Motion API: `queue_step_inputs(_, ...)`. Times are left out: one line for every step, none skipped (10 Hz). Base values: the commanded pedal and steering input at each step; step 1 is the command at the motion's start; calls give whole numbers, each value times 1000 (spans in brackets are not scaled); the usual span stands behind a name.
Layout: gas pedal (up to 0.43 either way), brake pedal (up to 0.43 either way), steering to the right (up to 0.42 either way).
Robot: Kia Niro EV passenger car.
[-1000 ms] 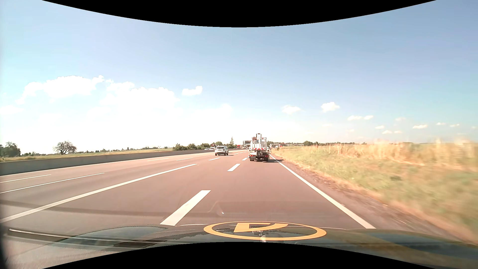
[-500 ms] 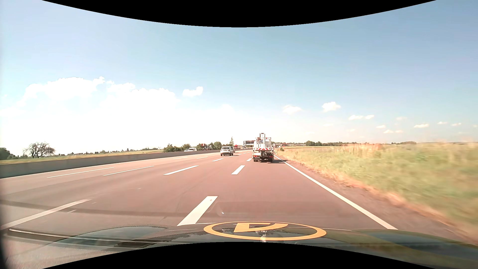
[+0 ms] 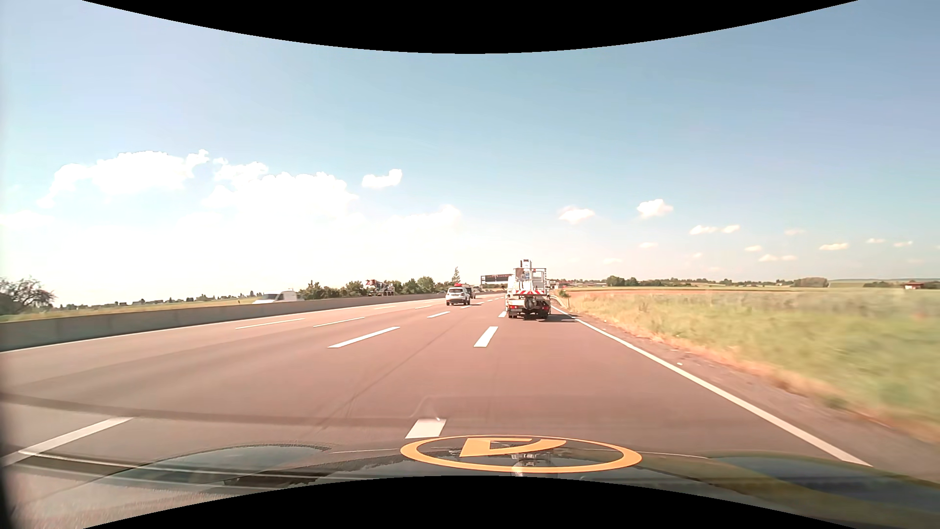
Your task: Follow the waypoints while adhering to traffic rules and regulations
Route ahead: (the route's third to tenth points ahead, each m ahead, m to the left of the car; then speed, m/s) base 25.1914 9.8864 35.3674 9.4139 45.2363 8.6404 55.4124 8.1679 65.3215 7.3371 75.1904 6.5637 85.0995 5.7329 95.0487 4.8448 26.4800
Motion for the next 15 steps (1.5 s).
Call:
queue_step_inputs(480, 0, -5)
queue_step_inputs(488, 0, -4)
queue_step_inputs(488, 0, -4)
queue_step_inputs(480, 0, -4)
queue_step_inputs(421, 0, -2)
queue_step_inputs(311, 0, -1)
queue_step_inputs(268, 0, 0)
queue_step_inputs(260, 0, 1)
queue_step_inputs(260, 0, 2)
queue_step_inputs(260, 0, 2)
queue_step_inputs(280, 0, 2)
queue_step_inputs(358, 0, 2)
queue_step_inputs(449, 0, 2)
queue_step_inputs(488, 0, 2)
queue_step_inputs(551, 0, 0)
